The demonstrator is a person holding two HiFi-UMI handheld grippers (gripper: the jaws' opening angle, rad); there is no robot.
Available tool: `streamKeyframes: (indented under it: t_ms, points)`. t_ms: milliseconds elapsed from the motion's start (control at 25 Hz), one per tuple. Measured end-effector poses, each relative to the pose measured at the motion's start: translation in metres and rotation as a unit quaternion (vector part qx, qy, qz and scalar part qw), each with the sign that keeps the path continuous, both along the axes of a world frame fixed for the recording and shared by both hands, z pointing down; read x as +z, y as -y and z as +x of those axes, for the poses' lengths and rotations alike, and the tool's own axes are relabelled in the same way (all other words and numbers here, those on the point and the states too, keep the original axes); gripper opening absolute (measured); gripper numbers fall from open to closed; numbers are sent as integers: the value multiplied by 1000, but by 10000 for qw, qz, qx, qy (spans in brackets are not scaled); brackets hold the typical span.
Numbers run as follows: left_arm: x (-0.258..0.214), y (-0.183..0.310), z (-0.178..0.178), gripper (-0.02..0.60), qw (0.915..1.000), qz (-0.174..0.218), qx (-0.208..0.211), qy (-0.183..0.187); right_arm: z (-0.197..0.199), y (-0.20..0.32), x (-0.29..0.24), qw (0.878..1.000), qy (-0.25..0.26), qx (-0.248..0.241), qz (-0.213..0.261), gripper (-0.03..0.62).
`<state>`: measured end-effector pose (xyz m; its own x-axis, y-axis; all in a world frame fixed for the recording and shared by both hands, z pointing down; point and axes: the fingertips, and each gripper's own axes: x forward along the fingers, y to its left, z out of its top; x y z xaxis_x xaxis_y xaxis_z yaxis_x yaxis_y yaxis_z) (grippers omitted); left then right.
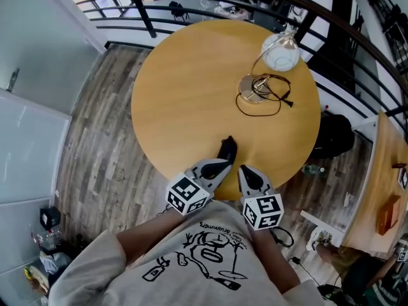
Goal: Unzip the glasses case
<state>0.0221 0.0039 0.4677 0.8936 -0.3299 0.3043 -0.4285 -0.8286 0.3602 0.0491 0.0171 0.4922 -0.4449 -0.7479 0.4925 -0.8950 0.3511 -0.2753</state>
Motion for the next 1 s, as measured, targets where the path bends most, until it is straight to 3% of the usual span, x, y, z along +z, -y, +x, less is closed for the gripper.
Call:
streamKeyframes:
  t_ms: [200,480,640,1000]
  points:
    - [42,5,6,8,9989,-212,104,415,-7,-7,52,9966,-153,-456,-675,26]
    - [101,6,9,6,9937,-404,288,1003,-9,-25,127,9841,-353,-586,-1641,31]
    - [136,4,11,8,9885,-522,513,1325,-17,-37,160,9746,-260,-643,-2130,80]
    - [192,4,10,7,9754,-720,953,1855,-52,-57,208,9513,86,-811,-2973,95]
